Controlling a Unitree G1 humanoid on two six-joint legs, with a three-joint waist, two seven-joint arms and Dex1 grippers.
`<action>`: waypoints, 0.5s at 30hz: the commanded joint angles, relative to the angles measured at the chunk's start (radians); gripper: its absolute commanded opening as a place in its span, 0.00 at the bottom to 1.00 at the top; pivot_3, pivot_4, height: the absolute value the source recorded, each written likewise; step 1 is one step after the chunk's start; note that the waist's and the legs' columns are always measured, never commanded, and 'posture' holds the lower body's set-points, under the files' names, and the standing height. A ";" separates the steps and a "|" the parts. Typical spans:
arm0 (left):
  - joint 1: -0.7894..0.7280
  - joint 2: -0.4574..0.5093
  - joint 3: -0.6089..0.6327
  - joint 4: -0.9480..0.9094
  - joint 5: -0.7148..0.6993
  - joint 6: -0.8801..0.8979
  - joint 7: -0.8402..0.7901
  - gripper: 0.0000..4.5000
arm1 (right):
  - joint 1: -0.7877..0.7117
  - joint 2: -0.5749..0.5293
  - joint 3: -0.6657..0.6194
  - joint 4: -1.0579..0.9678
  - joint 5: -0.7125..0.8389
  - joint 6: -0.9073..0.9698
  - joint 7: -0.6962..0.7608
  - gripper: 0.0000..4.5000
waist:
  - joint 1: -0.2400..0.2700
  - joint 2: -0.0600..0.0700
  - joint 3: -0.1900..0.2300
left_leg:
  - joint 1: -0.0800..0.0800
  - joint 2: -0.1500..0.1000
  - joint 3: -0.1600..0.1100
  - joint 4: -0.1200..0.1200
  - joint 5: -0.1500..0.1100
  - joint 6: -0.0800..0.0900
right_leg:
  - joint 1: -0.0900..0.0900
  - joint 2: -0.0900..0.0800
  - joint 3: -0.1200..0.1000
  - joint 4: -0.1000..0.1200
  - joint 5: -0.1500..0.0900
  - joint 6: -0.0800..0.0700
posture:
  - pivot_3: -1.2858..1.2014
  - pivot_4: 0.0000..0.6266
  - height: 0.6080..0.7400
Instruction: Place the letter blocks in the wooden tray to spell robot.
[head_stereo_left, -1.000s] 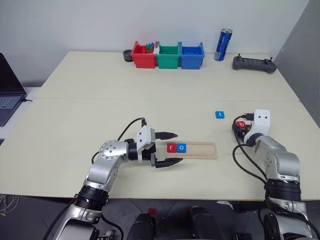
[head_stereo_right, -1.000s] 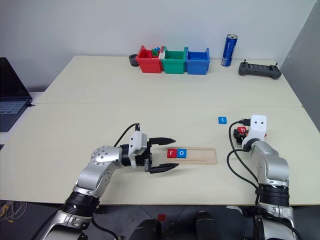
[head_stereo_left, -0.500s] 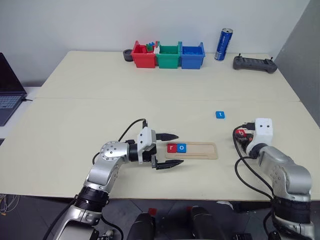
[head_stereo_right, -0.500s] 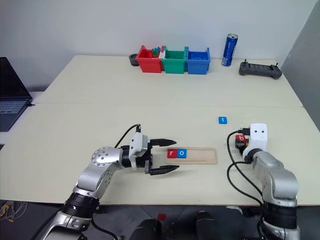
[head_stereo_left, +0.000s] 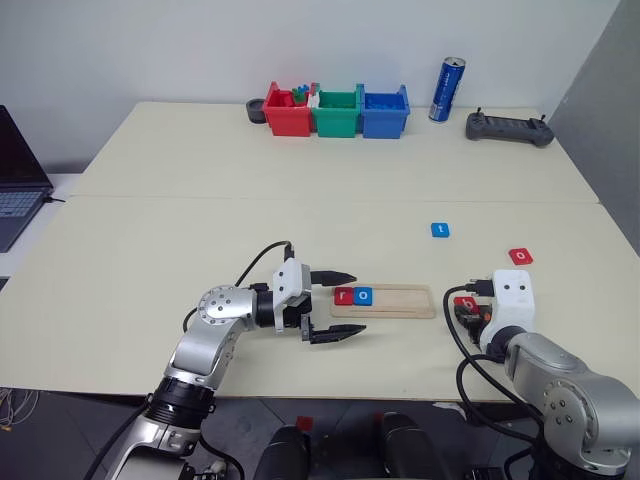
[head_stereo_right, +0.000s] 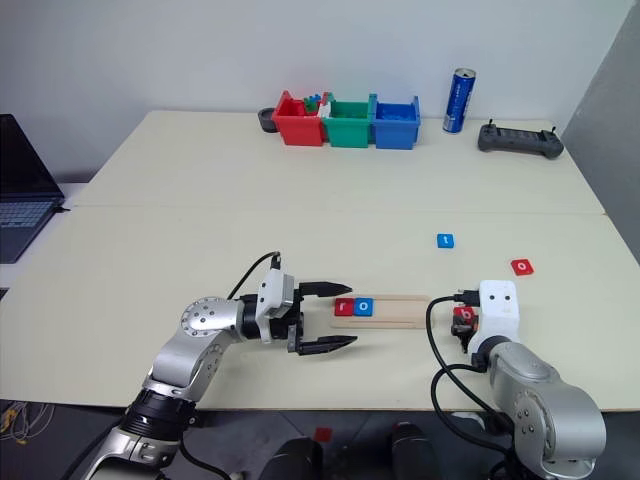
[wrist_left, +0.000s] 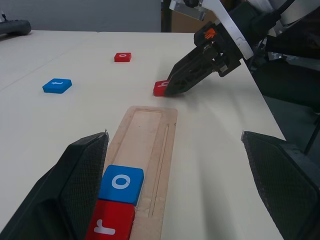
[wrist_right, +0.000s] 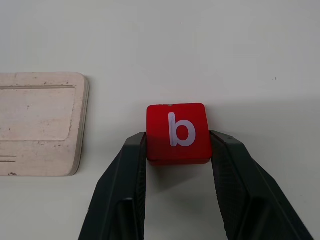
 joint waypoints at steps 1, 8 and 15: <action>-0.024 -0.003 -0.006 -0.019 -0.016 -0.002 0.000 1.00 | -0.012 0.008 -0.011 -0.017 -0.003 0.008 0.019 0.63 | 0.000 0.000 0.000 | 0.000 0.000 0.000 0.000 0.000 0.000 | 0.000 0.000 0.000 0.000 0.000 0.000 | 0.52 0.24 1.00; -0.030 0.001 -0.001 -0.013 -0.015 -0.002 0.001 1.00 | -0.040 -0.028 -0.020 -0.036 -0.012 0.031 0.044 0.99 | 0.000 0.000 0.000 | 0.000 0.000 0.000 0.000 0.000 0.000 | 0.000 0.000 0.000 -0.001 0.000 0.000 | 0.52 0.24 1.00; -0.028 0.002 -0.003 -0.010 -0.015 -0.003 -0.002 1.00 | -0.235 -0.179 -0.098 0.027 0.031 0.059 0.158 0.99 | 0.000 0.000 0.000 | 0.000 0.000 0.000 0.000 0.000 0.000 | 0.000 0.000 0.000 -0.001 0.000 0.000 | 0.52 0.24 1.00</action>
